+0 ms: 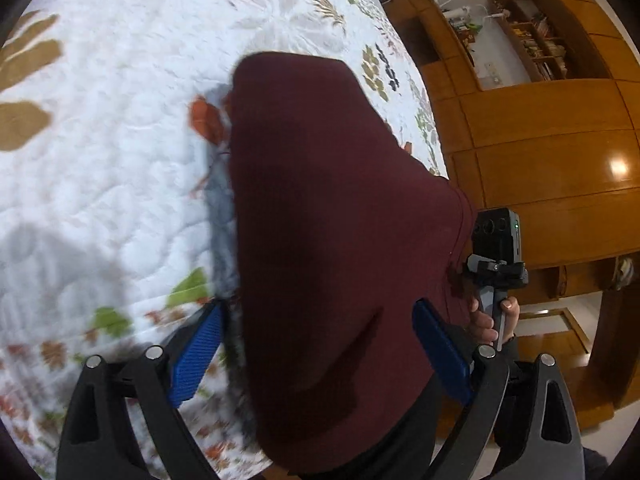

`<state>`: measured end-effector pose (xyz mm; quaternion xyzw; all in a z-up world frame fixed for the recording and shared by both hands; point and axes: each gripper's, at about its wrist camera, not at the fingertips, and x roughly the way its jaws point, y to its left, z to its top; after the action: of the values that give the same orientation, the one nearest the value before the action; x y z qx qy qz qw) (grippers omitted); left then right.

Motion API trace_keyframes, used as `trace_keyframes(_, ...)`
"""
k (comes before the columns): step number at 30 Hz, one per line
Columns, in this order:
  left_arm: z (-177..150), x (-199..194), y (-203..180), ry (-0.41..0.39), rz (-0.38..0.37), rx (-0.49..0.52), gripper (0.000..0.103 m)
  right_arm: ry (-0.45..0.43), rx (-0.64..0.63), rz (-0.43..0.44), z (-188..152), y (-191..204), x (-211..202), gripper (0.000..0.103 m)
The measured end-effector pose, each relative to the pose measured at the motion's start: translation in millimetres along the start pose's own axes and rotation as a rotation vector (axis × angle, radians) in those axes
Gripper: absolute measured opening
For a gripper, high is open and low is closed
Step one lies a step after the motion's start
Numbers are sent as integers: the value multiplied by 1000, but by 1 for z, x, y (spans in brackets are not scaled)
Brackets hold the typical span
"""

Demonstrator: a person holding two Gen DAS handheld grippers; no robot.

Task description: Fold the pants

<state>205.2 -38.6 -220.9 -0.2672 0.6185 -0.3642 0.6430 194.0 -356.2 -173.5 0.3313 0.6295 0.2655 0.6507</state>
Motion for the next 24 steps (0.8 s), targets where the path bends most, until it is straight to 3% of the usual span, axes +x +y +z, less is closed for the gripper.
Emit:
trace_keyframes(9,0,5,-9,8,28,29,94,-6,-6,5,0,-2,2,101)
trace_keyframes(13,-6,6,-19,-13,85,76,93,2,-42,-67,0,14,14,100)
trace_keyframes(14,-8,5,-20,-20,90,77,92,1,-43,-79,-1,15,14,97)
trace_keyframes(15,-9,4,-19,-27,92,74,92,-1,-46,-96,-2,15,13,86)
trace_keyframes(18,-11,2,-18,-34,139,69,77,-16,-35,-125,-7,12,5,69)
trace_keyframes(20,-11,-1,-17,-32,153,67,65,-30,-44,-138,-12,17,1,65)
trace_keyframes(24,-14,-8,-23,-42,176,97,51,-58,-50,-155,-17,22,-6,57)
